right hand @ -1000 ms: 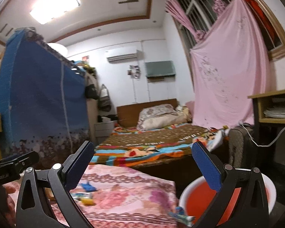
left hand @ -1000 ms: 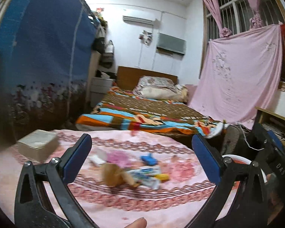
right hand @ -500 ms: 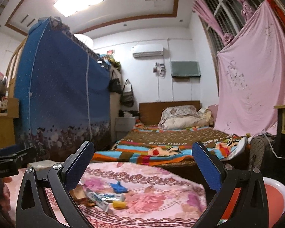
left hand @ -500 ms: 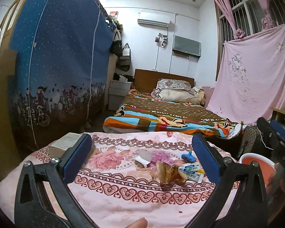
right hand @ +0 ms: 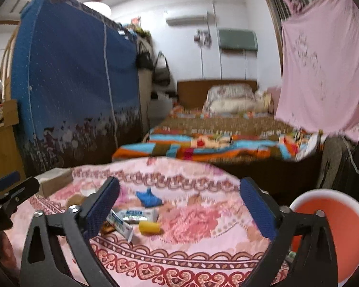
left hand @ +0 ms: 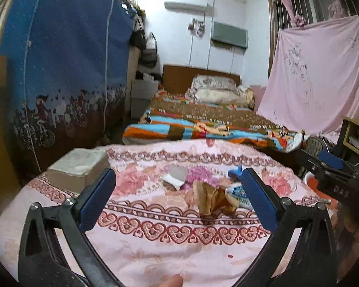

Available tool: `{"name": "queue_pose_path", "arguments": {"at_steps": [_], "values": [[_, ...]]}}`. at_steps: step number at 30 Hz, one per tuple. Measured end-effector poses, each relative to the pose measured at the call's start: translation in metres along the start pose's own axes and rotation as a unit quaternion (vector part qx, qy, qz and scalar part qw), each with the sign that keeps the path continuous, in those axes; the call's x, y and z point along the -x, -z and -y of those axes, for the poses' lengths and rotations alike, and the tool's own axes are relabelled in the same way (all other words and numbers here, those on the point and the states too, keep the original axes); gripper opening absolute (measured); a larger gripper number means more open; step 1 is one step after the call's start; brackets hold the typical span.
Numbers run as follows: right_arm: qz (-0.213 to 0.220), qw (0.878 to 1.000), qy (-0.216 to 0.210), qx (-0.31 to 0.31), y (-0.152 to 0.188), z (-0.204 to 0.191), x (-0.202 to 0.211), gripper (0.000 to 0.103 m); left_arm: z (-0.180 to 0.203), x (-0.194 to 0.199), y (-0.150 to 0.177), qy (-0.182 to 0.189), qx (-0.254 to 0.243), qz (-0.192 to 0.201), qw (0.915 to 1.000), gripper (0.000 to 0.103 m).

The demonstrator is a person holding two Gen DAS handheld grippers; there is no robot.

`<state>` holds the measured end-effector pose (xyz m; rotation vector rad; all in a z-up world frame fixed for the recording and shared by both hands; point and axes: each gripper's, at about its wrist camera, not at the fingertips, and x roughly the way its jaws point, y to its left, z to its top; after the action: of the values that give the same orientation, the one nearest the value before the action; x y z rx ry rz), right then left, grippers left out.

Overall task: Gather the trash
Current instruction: 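Move both tools back toward the remaining trash on the bed, then grasp the brown paper cup with the left tool while the right tool grasps the yellow block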

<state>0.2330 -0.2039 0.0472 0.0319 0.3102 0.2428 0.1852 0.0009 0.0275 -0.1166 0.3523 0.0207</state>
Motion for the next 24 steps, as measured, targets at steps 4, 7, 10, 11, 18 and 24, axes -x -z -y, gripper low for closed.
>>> {"name": "queue_pose_path", "arguments": {"at_steps": [4, 7, 10, 11, 18, 24], "values": [[-0.046, 0.999, -0.010, -0.010, 0.004, 0.003, -0.016, 0.080, 0.001, -0.012, 0.001, 0.013, -0.002, -0.033, 0.9994, 0.082], [-0.077, 0.997, -0.017, -0.006, 0.007, 0.001, -0.026, 0.076, 0.003, -0.021, 0.004, 0.026, -0.005, -0.060, 0.9978, 0.068], [-0.106, 0.994, -0.027, 0.005, 0.010, -0.005, -0.036, 0.067, 0.006, -0.030, 0.005, 0.038, -0.010, -0.087, 0.9954, 0.059], [-0.114, 0.993, -0.029, 0.008, 0.011, -0.006, -0.038, 0.064, 0.007, -0.034, 0.006, 0.044, -0.012, -0.098, 0.9942, 0.054], [-0.178, 0.982, -0.062, 0.020, 0.020, -0.014, -0.058, 0.058, 0.011, -0.051, 0.012, 0.065, -0.016, -0.147, 0.9868, 0.027], [-0.214, 0.973, -0.081, 0.028, 0.026, -0.021, -0.071, 0.057, 0.007, -0.059, 0.015, 0.081, -0.003, -0.169, 0.9823, 0.007]]}}
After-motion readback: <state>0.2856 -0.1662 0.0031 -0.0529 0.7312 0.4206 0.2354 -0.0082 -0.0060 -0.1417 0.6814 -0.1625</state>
